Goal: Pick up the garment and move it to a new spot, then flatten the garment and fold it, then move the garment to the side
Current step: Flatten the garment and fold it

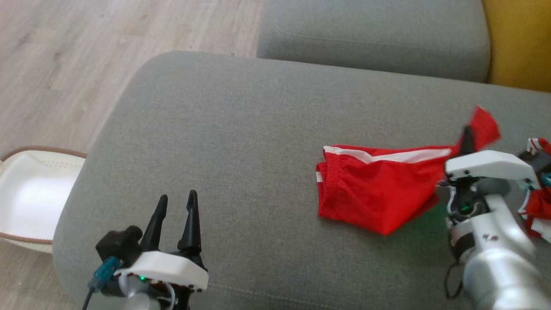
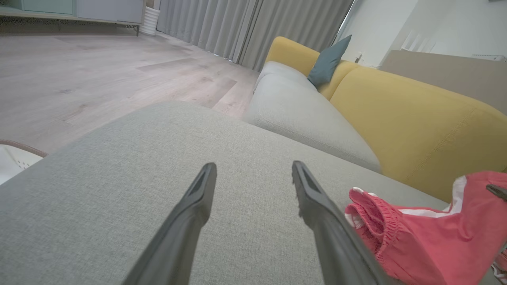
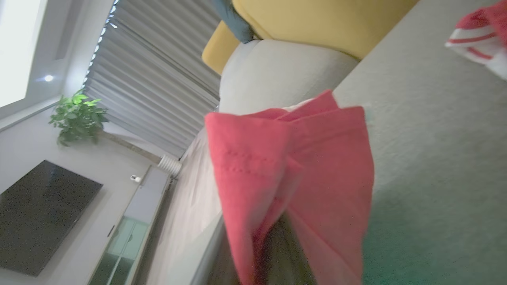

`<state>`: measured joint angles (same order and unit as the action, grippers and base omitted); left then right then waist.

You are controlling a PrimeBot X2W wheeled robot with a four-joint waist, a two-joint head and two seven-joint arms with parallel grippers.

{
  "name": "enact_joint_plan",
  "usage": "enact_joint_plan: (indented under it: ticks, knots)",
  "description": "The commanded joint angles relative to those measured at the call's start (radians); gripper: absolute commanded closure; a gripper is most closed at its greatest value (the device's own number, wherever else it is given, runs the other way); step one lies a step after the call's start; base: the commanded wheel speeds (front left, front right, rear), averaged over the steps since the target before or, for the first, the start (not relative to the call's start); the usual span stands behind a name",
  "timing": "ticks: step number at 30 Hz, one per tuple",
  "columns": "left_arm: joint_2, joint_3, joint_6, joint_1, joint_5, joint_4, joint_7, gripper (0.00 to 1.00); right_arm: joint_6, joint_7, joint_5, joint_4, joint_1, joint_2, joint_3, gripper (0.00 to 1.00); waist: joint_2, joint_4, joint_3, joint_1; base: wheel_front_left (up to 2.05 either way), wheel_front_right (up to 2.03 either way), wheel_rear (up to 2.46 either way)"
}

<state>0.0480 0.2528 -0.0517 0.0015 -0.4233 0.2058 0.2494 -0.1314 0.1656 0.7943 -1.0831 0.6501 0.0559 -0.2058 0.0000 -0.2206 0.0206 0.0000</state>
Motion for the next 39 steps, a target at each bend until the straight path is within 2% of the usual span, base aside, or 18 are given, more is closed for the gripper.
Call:
enact_joint_plan:
  ticks: [1, 3, 4, 9, 23, 29, 36, 38, 39]
  knots:
    - [0.002, -0.031, 0.003, -0.02, 0.01, -0.027, 0.012, 0.0, 0.001, -0.006, 0.026, 0.046, -0.006, -0.006, 0.05, 1.0, 0.0, -0.004, 0.006, 0.0, 0.0, 0.0, 0.0]
    - [0.002, -0.033, 0.003, -0.016, 0.011, -0.025, 0.012, 0.0, 0.001, -0.024, 0.11, 0.15, -0.081, -0.006, 0.189, 1.0, 0.0, -0.009, 0.014, 0.0, 0.0, 0.0, 0.0]
    - [0.002, -0.034, 0.001, -0.011, 0.013, -0.022, 0.012, 0.0, 0.001, -0.021, 0.162, 0.241, -0.153, -0.006, 0.298, 1.0, 0.0, -0.012, 0.02, 0.0, 0.0, 0.0, 0.0]
    - [0.002, -0.04, 0.001, -0.003, 0.021, -0.017, 0.012, 0.0, 0.001, -0.015, 0.21, 0.369, -0.26, -0.006, 0.452, 1.0, 0.0, -0.019, 0.025, 0.0, 0.0, 0.0, 0.0]
    - [0.002, -0.03, 0.0, 0.001, 0.017, -0.013, 0.012, 0.0, 0.001, 0.029, 0.273, 0.481, -0.285, -0.006, 0.604, 1.0, 0.0, -0.048, 0.025, 0.0, 0.0, 0.0, 0.0]
    - [0.002, -0.03, 0.001, -0.005, 0.016, -0.013, 0.012, 0.0, 0.001, 0.033, 0.201, 0.483, -0.278, -0.006, 0.694, 1.0, 0.0, -0.061, 0.015, 0.0, 0.0, 0.0, 0.0]
    - [0.002, -0.028, 0.002, -0.008, 0.014, -0.012, 0.012, 0.0, 0.001, 0.018, 0.1, 0.414, -0.275, -0.006, 0.761, 1.0, 0.0, -0.075, 0.007, 0.0, 0.0, 0.0, 0.0]
    - [0.002, -0.026, 0.001, -0.008, 0.013, -0.01, 0.012, 0.0, 0.001, 0.015, 0.074, 0.39, -0.273, -0.006, 0.775, 0.0, 0.0, -0.079, 0.006, 0.0, 0.0, 0.0, 0.0]
    - [0.002, -0.026, 0.001, -0.008, 0.013, -0.009, 0.012, 0.0, 0.001, 0.016, 0.068, 0.387, -0.273, -0.006, 0.782, 0.0, 0.0, -0.08, 0.006, 0.0, 0.0, 0.0, 0.0]
